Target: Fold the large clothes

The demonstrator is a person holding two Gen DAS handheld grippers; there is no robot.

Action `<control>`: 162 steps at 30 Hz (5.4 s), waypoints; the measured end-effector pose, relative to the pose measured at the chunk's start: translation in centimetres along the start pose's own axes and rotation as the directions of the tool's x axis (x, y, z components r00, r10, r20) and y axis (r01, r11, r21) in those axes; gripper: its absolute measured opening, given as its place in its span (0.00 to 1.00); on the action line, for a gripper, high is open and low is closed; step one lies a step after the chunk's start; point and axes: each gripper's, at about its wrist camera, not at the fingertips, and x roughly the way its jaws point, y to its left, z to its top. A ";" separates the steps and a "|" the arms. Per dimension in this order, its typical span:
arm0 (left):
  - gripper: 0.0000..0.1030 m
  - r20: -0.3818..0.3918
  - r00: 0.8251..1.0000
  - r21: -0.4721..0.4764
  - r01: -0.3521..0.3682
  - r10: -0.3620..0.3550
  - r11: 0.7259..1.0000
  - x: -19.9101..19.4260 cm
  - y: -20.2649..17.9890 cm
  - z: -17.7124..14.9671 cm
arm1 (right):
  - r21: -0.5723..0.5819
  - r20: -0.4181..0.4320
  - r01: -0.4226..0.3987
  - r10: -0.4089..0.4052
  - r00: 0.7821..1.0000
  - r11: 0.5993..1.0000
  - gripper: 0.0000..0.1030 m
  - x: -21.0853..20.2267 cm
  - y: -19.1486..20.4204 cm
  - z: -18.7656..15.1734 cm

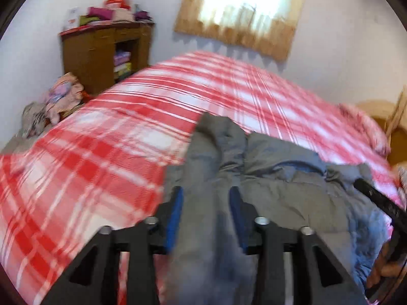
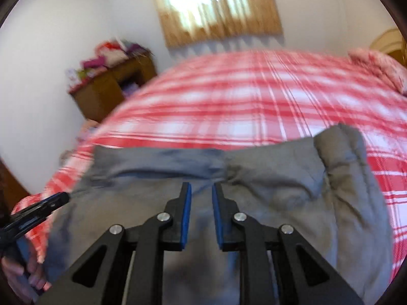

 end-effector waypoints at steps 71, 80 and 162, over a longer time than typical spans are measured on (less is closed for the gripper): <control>0.17 -0.003 0.992 0.823 0.076 -0.129 0.563 -3.9 -23.9 -17.6 | 0.398 0.112 -0.170 0.136 0.984 0.902 0.48 -14.7 -11.8 -9.9; 0.21 -0.007 0.985 0.827 0.103 -0.172 0.552 -4.3 -23.1 -18.8 | 0.258 -0.080 -0.104 0.128 0.989 0.961 0.19 -8.7 -10.0 -10.6; 0.64 -0.011 0.992 0.693 0.096 -0.122 0.715 4.7 -23.1 -8.7 | 0.179 -0.129 0.029 -0.005 0.992 0.983 0.33 -7.9 -10.5 -7.2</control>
